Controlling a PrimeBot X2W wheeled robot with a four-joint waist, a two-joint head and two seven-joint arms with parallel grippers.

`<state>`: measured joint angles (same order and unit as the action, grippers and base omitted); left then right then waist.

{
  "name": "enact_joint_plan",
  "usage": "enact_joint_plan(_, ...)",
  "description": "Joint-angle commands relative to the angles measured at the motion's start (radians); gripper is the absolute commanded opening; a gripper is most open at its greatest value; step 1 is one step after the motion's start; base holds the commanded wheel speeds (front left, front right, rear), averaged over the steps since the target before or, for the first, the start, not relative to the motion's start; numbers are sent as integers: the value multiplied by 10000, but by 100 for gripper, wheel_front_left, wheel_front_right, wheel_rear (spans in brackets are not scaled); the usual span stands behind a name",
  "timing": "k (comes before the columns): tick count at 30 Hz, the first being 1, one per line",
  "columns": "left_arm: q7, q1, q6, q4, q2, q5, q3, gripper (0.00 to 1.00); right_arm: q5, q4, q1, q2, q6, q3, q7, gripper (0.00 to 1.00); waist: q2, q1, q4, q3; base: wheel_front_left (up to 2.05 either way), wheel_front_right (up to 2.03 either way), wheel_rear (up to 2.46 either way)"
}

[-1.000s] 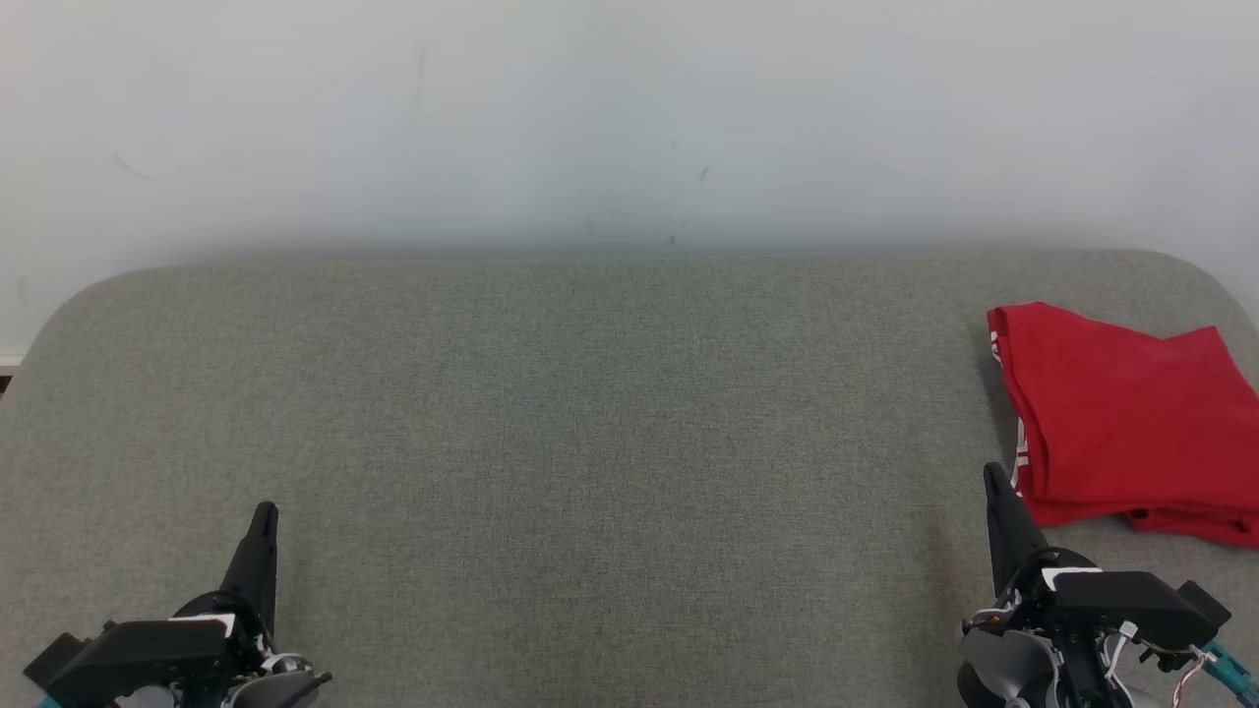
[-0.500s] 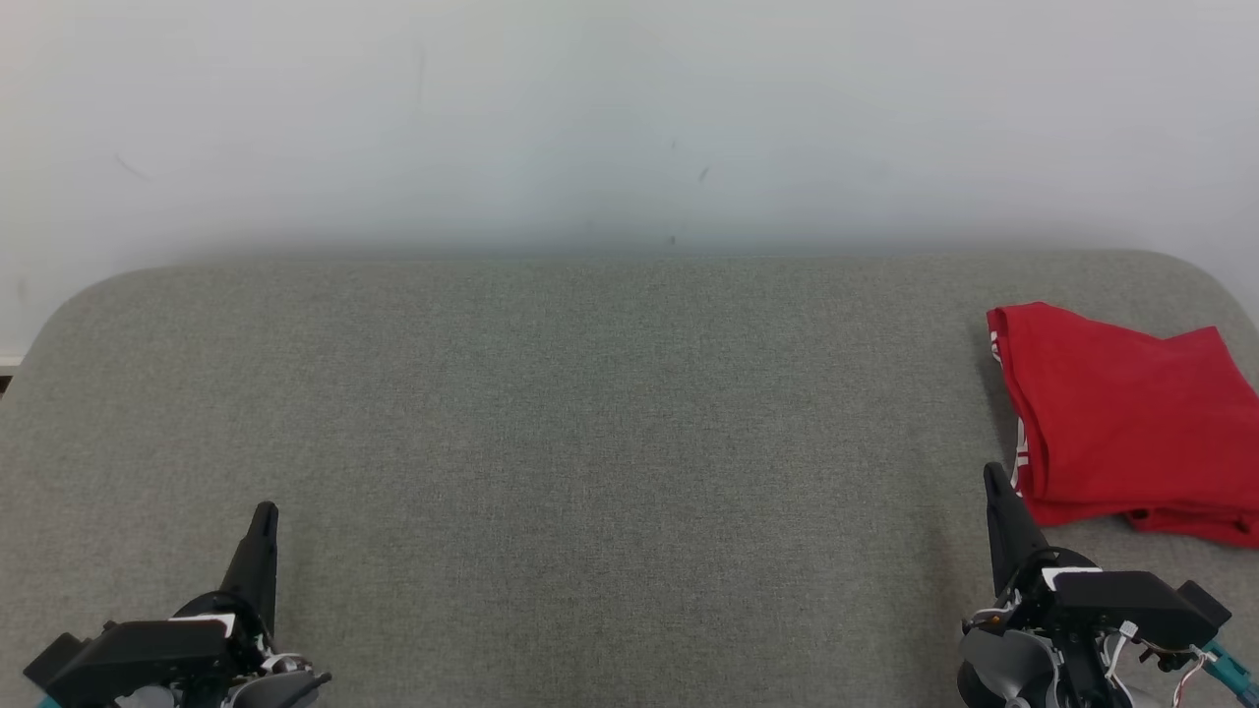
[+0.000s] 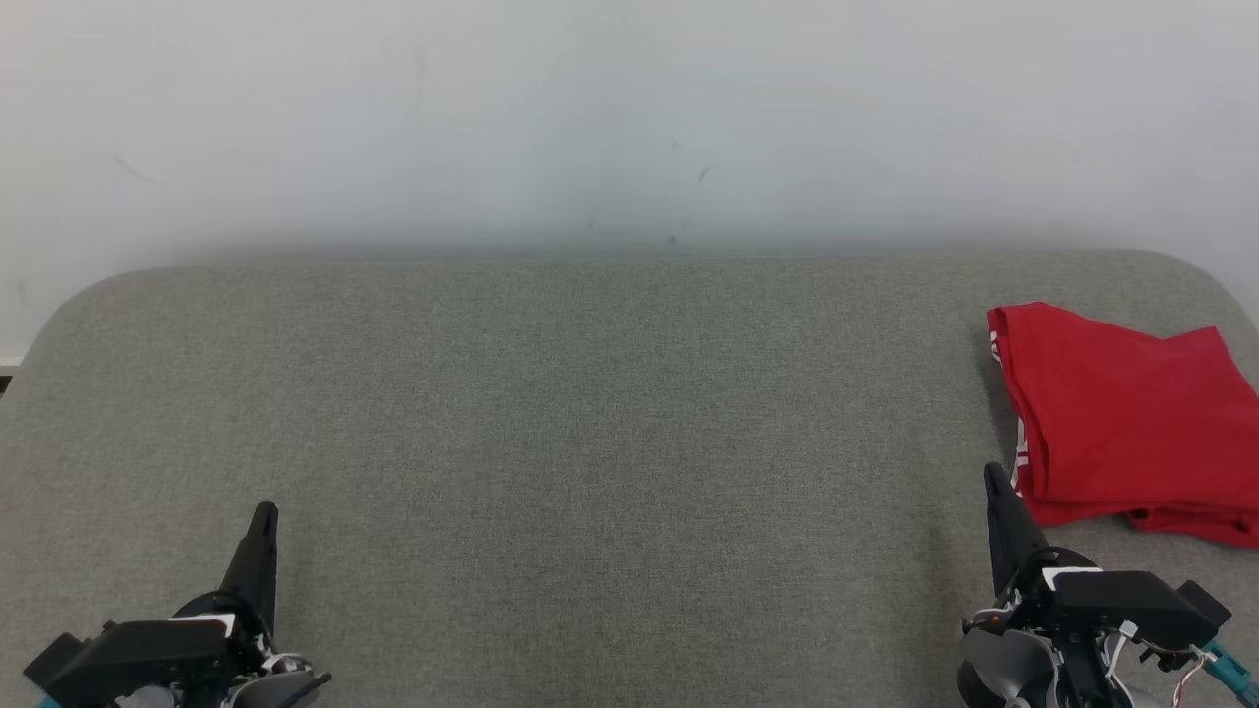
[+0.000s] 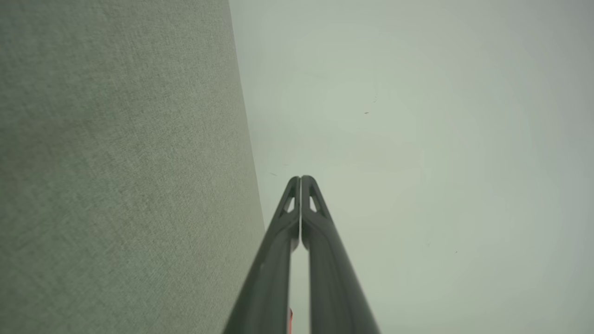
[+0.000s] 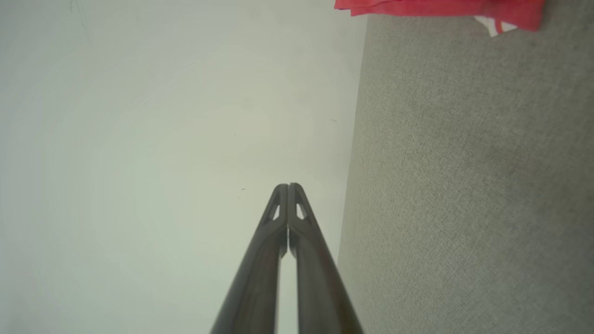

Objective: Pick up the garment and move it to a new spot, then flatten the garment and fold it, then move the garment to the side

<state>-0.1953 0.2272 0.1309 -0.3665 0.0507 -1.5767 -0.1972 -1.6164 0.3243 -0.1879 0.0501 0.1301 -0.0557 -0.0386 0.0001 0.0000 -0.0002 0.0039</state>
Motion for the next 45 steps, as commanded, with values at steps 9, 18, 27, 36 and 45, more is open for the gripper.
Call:
enact_joint_plan(9, -25, 66, -3, 9, -10, -85, -17, 0, 15, 9, -103, 1, 11, -5, -20, 0, -1, 0, 0, 0, 0, 0, 0)
enact_joint_plan(18, -23, 65, -3, 9, -10, -86, -16, 0, 15, 9, -103, 1, 11, -4, -20, 0, -1, 0, 0, 0, 0, 0, 0)
enact_joint_plan(27, -23, 65, -3, 9, -10, -87, -14, 0, 15, 9, -103, 1, 11, -5, -20, 0, -1, 0, 0, 0, 0, 0, 0)
enact_joint_plan(36, -22, 65, -3, 10, -10, -88, -13, 0, 15, 9, -103, 1, 11, -5, -19, 0, -1, 0, 0, 0, 0, 0, 0)
enact_joint_plan(45, -21, 65, -3, 10, -10, -89, -12, 0, 14, 9, -103, 1, 11, -5, -19, 0, -1, 0, 0, 0, 0, 0, 0)
